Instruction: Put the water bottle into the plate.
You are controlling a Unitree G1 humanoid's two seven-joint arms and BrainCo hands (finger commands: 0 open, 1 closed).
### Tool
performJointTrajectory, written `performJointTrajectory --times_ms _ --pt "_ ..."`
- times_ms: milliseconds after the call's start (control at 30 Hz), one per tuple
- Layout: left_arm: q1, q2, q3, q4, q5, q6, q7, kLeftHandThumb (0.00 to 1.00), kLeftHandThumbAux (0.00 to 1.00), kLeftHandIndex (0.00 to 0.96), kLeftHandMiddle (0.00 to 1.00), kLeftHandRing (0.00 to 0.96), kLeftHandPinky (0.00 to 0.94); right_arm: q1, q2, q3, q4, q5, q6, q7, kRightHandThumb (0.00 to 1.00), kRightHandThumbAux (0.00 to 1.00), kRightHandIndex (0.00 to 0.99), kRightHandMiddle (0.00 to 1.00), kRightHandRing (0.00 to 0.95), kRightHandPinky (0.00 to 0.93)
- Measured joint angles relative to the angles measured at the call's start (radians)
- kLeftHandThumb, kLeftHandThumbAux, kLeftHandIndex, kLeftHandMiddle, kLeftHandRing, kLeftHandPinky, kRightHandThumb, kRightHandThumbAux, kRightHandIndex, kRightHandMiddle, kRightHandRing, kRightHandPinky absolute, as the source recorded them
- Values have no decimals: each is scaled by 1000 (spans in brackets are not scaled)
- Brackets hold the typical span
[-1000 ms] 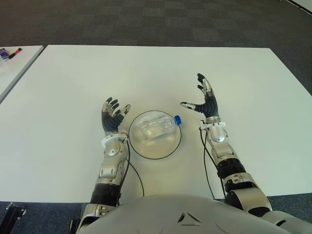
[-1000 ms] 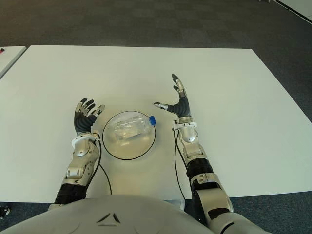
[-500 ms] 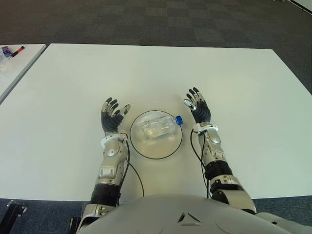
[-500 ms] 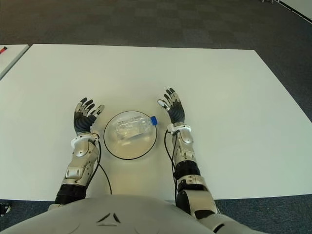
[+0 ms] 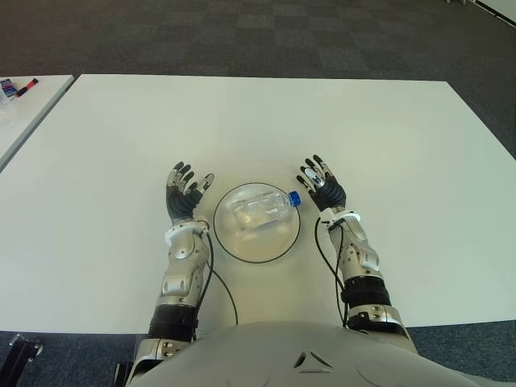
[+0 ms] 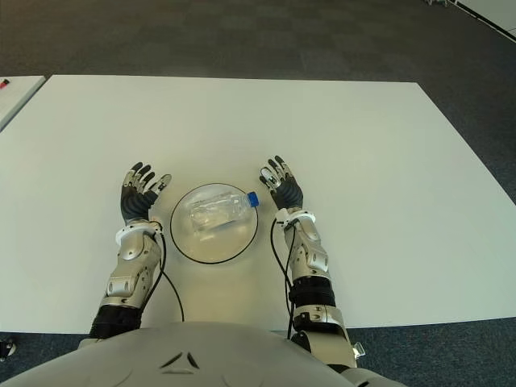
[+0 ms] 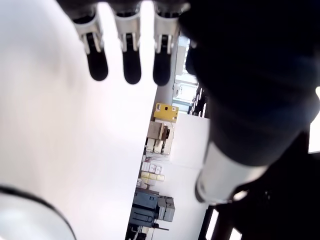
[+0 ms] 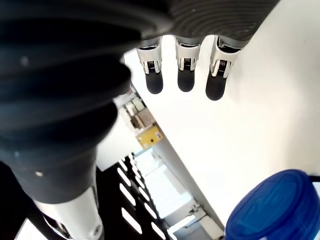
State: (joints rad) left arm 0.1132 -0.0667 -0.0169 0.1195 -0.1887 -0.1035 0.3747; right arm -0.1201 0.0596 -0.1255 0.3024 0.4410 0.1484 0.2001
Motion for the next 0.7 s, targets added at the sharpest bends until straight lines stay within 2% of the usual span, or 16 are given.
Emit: performJointTrajectory --times_ms 333,700 --pt "1 0 2 -7 -18 11 -8 38 942 143 160 148 179 21 2 -1 -72 3 81 -25 0 922 60 90 72 117" --pt "2 -1 6 -21 -39 14 -8 46 993 131 174 165 203 51 4 17 -136 0 113 -110 0 959 74 103 93 131"
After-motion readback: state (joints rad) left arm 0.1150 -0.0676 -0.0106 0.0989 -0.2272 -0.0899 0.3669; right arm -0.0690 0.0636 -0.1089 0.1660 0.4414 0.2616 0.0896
